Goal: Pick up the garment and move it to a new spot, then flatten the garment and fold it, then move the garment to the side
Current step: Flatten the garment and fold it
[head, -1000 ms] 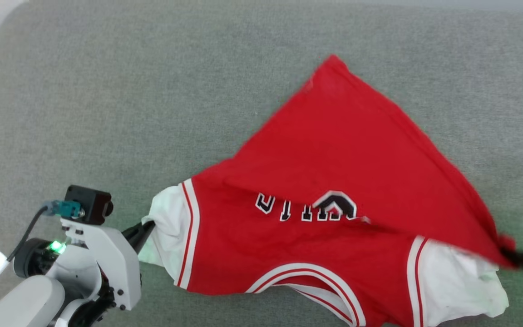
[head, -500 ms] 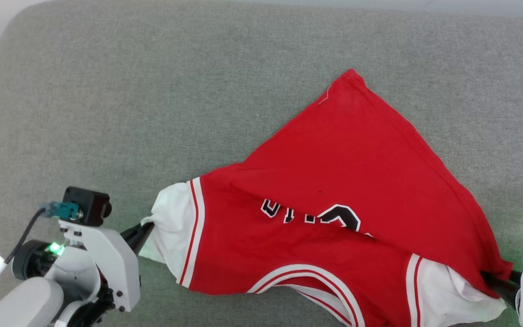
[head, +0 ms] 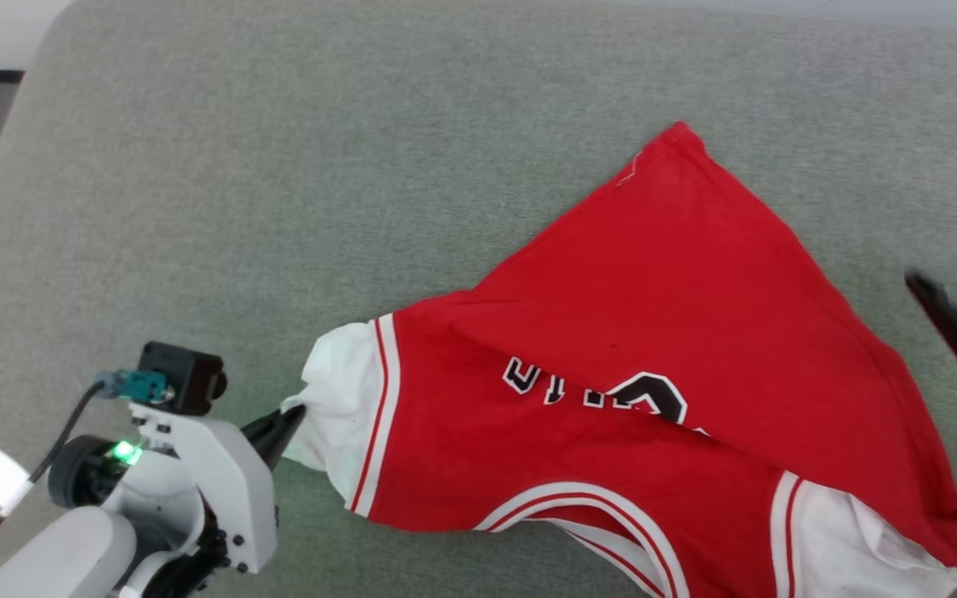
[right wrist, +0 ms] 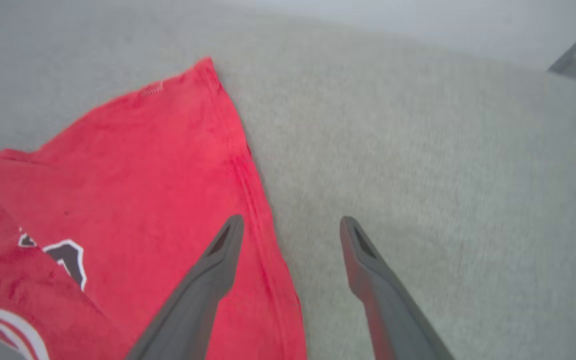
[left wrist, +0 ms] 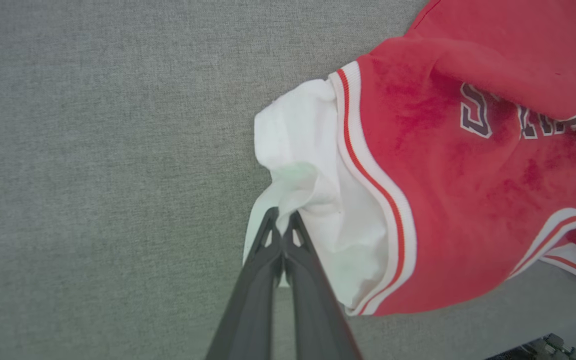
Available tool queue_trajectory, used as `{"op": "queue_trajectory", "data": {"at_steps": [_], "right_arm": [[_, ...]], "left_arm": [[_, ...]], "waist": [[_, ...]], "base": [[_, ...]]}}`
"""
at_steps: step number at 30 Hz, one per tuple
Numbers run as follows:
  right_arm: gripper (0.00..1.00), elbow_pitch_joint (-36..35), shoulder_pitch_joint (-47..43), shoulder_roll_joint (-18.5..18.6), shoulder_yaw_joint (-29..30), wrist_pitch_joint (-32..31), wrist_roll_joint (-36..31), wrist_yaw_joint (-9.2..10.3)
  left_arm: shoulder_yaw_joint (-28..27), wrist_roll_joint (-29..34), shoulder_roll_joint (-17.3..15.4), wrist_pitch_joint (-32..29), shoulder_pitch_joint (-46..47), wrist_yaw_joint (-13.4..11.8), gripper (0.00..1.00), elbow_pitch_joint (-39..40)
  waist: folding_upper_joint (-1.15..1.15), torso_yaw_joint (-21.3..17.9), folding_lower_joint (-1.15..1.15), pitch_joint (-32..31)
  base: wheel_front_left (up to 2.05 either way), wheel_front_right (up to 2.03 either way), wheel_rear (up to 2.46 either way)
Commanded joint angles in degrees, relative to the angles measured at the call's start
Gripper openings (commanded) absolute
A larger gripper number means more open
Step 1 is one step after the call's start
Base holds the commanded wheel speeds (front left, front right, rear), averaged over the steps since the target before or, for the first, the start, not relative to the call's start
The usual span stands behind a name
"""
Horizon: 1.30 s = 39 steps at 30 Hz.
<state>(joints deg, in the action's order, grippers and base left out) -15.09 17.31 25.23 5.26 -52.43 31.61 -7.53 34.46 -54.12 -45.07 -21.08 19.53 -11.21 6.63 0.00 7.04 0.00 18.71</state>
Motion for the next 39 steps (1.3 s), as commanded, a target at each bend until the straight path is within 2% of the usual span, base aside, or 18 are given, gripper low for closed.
{"op": "queue_trajectory", "data": {"at_steps": [1,5,15,21,28,29,30,31,34,39], "right_arm": [[1.0,1.0,2.6,0.4,-2.1,2.3,-1.5,0.09],[1.0,7.5,11.5,0.6,-8.8,7.8,-3.7,0.09],[1.0,33.7,33.8,1.8,-26.0,16.0,-2.3,0.09],[1.0,46.3,41.3,2.8,-33.6,13.1,0.5,0.09],[1.0,55.7,44.5,3.0,-40.1,6.7,5.2,0.09],[0.93,56.8,44.4,3.3,-41.0,5.1,5.8,0.09],[0.34,57.5,44.4,3.4,-41.9,3.6,6.4,0.09],[0.0,58.3,44.5,3.6,-42.5,2.5,7.1,0.08],[0.0,60.2,45.5,4.6,-43.4,1.0,7.9,0.09],[0.0,61.4,48.0,4.2,-43.1,3.5,8.9,0.11]], "left_arm": [[0.2,0.2,0.6,0.1,0.8,0.4,0.0,0.0],[1.1,0.7,1.9,0.1,2.1,1.3,0.0,-0.5],[3.9,2.2,6.3,-0.2,6.9,4.2,0.0,-3.4],[4.9,2.3,8.6,0.5,8.6,5.6,0.0,-5.9],[5.5,2.4,9.9,1.3,9.3,6.6,0.0,-8.1],[5.5,2.3,10.0,1.5,9.3,6.6,0.0,-8.3],[5.5,2.3,10.1,1.5,9.4,6.7,0.0,-8.4],[5.5,2.3,10.2,1.5,9.5,6.8,0.0,-8.6],[5.4,2.1,10.1,1.7,9.6,6.9,0.0,-9.1],[5.1,1.3,9.5,0.6,10.9,7.6,0.0,-9.3]], "waist": [[0.0,1.3,0.0,0.9],[0.0,3.0,0.0,1.9],[0.0,8.8,0.0,5.0],[0.0,11.5,0.0,6.0],[0.0,12.9,0.0,6.7],[0.0,13.0,0.0,6.7],[0.0,13.1,0.0,6.7],[0.0,13.1,0.0,6.7],[0.0,13.0,0.0,6.7],[0.0,12.0,0.0,5.7]], "base": [[0.0,0.0,0.0],[0.0,0.0,0.0],[0.0,0.0,0.0],[0.0,0.0,0.0],[0.0,0.0,0.0],[0.0,0.0,0.0],[0.0,0.0,0.0],[0.0,0.0,0.0],[0.0,0.0,0.0],[0.0,0.0,0.0]]}}
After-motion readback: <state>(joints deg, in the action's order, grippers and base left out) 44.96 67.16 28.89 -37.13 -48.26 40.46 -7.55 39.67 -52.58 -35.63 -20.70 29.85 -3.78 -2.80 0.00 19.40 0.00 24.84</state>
